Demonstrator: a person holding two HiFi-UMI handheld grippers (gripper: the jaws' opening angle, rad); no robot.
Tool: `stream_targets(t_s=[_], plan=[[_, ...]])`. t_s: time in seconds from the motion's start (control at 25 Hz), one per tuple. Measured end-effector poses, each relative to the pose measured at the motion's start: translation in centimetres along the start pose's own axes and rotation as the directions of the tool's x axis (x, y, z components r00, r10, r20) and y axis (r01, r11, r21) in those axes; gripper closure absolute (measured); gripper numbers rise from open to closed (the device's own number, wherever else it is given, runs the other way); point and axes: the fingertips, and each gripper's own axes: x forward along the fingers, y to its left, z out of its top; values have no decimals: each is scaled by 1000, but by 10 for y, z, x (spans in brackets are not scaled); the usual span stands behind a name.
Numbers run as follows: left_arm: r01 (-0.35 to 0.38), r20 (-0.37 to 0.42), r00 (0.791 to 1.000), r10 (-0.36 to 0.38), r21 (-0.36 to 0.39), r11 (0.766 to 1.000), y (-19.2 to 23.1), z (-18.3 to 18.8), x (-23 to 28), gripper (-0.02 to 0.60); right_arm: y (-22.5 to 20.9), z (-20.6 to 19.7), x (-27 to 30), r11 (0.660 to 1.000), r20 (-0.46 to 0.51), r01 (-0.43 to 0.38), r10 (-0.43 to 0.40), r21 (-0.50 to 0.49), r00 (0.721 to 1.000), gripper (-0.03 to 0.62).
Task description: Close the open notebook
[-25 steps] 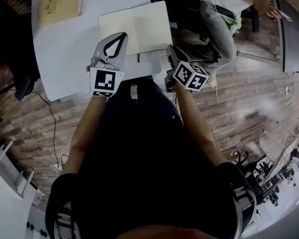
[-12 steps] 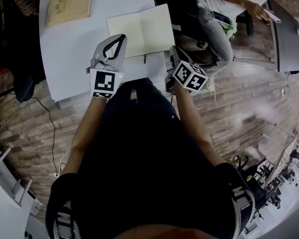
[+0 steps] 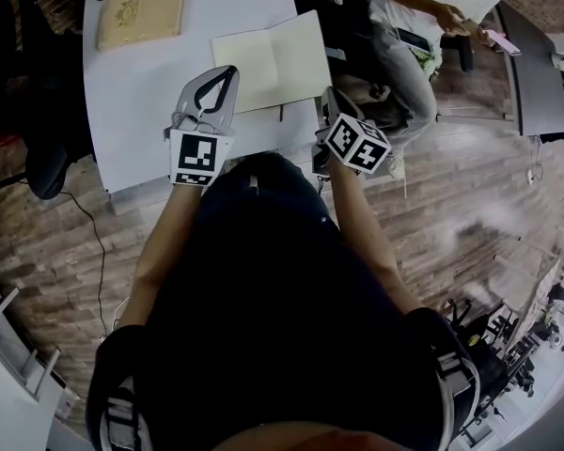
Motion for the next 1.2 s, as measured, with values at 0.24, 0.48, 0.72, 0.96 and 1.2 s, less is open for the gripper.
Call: stream_targets(t_s=[0.24, 0.48, 0.72, 0.96, 1.2], plan=[[-5, 16, 1000, 5, 0, 1000, 4, 3, -6, 575, 11, 4, -3, 1000, 15, 8, -8, -26, 1000, 568], [-20, 22, 1000, 20, 5, 1000, 7, 3, -15, 575, 25, 5, -6, 998, 27, 5, -4, -55, 1000, 571], [-34, 18, 999, 34, 3, 999, 13, -2, -25, 575, 42, 6, -7, 995, 38, -6, 10, -96, 999, 572], [-41, 15, 999, 41, -1, 999, 15, -4, -32, 575, 59, 4, -8, 989, 35, -21, 26, -146, 999, 574], [-53, 16, 998, 53, -2, 999, 16, -3, -36, 575, 69, 3, -10, 983, 30, -37, 43, -177, 999, 574]])
